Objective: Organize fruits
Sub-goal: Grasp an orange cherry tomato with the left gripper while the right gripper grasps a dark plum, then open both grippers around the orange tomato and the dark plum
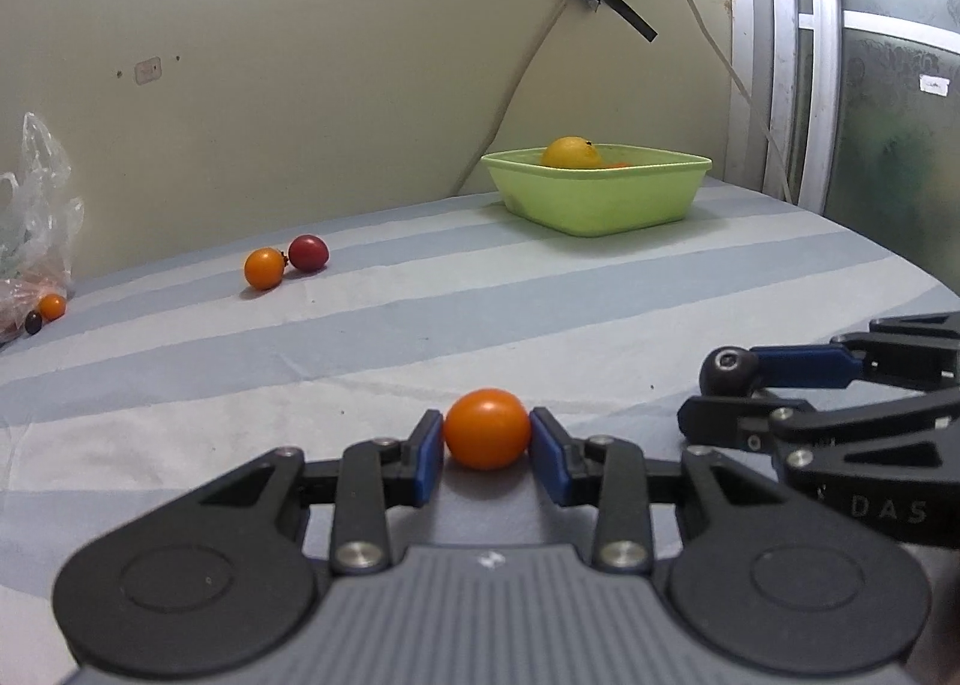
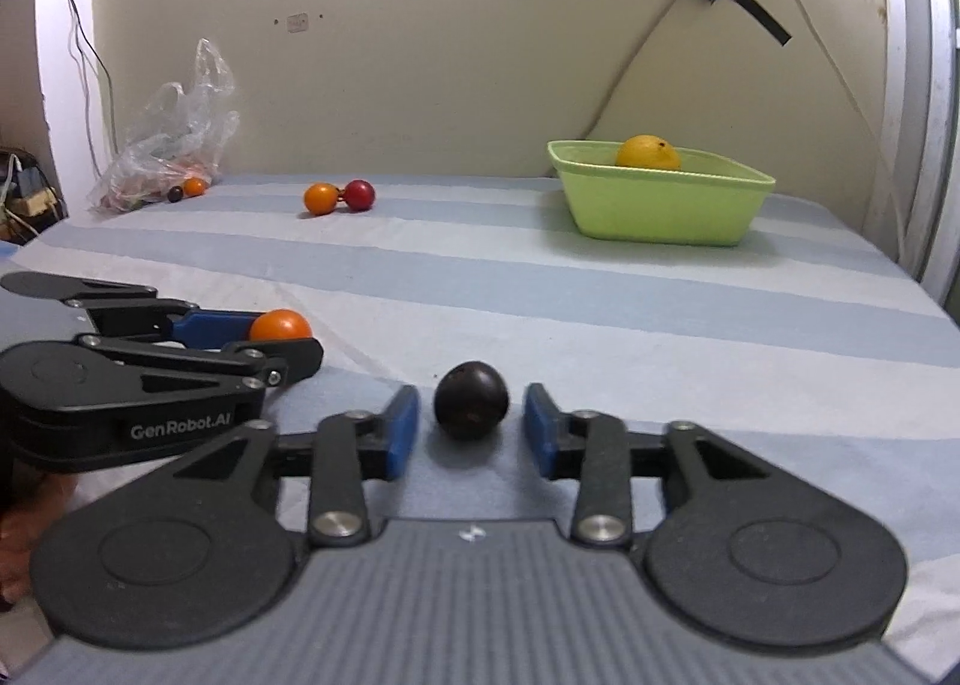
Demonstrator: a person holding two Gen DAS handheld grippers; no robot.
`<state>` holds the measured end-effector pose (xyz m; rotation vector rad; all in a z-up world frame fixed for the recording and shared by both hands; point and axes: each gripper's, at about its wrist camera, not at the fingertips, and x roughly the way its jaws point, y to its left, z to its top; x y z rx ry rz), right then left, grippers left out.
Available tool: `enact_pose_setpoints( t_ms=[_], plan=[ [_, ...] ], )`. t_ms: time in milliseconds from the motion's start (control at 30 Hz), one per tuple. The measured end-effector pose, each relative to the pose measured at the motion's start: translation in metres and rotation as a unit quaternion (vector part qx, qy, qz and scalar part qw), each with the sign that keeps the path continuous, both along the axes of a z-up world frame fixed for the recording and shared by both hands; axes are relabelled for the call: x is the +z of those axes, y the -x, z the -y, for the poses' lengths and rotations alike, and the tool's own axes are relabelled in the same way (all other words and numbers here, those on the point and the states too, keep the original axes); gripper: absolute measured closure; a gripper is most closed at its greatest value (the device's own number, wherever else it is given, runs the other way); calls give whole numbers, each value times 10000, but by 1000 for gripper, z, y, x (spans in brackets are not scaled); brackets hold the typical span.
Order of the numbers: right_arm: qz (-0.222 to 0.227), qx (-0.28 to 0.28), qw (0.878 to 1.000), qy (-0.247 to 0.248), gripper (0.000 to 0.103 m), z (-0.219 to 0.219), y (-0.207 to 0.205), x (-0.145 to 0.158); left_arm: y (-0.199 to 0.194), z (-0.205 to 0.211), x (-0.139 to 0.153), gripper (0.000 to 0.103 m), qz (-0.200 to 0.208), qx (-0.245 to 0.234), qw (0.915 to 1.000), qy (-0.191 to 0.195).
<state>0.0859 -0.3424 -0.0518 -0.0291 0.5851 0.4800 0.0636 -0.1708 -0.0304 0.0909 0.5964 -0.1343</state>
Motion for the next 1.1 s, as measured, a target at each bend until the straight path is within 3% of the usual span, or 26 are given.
enact_pose_setpoints(
  t_ms=[933,1100],
  plan=[
    [121,-15,9990,-427,49,13,10,2,4,0,0,61,35,178,9998,-34],
    [189,-24,9986,-497,41,14,12,2,3,-1,0,60,7,198,9998,3]
  ],
)
